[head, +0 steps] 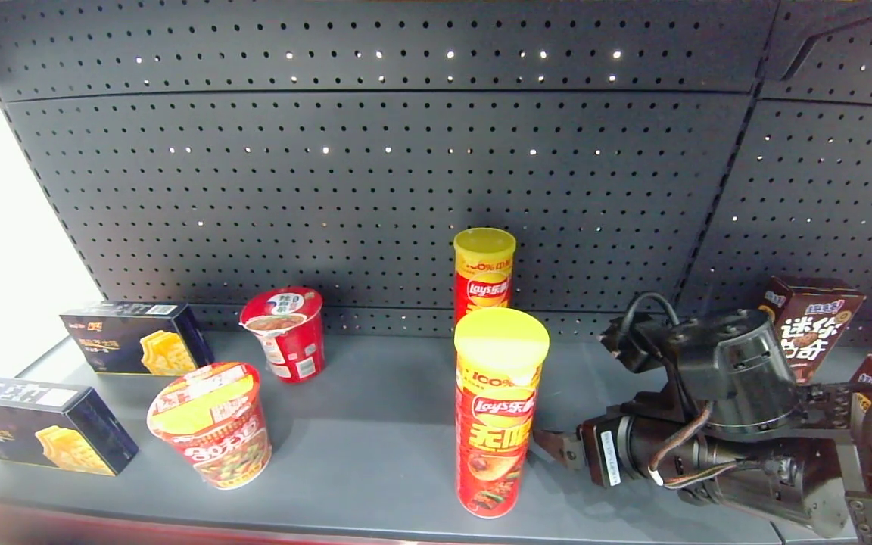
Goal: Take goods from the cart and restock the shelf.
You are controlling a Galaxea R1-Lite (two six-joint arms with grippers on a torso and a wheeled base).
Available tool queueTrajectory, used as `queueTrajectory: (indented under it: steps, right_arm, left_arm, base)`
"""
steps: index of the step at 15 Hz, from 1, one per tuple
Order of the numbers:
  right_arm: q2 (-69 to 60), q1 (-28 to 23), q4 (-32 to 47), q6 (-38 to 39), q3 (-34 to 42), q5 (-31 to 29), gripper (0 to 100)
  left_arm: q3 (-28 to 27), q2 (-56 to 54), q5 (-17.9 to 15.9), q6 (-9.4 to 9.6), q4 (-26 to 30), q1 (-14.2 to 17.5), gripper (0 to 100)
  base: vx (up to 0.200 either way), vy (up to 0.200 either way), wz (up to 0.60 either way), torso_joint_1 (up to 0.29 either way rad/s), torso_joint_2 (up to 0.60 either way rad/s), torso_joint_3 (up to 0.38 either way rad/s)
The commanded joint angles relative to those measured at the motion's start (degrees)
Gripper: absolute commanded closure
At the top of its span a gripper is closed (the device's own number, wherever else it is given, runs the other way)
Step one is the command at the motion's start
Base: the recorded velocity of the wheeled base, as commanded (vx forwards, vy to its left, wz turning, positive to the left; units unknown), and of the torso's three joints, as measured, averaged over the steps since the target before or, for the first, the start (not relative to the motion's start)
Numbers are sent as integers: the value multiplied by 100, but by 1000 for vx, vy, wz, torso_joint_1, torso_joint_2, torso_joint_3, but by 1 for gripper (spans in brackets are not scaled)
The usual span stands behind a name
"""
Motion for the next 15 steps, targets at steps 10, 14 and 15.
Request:
queueTrajectory:
  steps: [10,14,15]
  right_arm:
    - [330,65,-4,1,-257,19,0]
    - [348,83,5,1,-283,19,0]
    - [348,83,5,1,-239,19,0]
  left_arm:
    - [1,8,2,-2,-1,2,0]
    - [1,8,2,-2,-1,2,0]
    - [1,8,2,-2,-1,2,0]
  base:
    - [0,0,0,0,0,0]
    - [0,0,0,0,0,0]
    - [0,0,0,0,0,0]
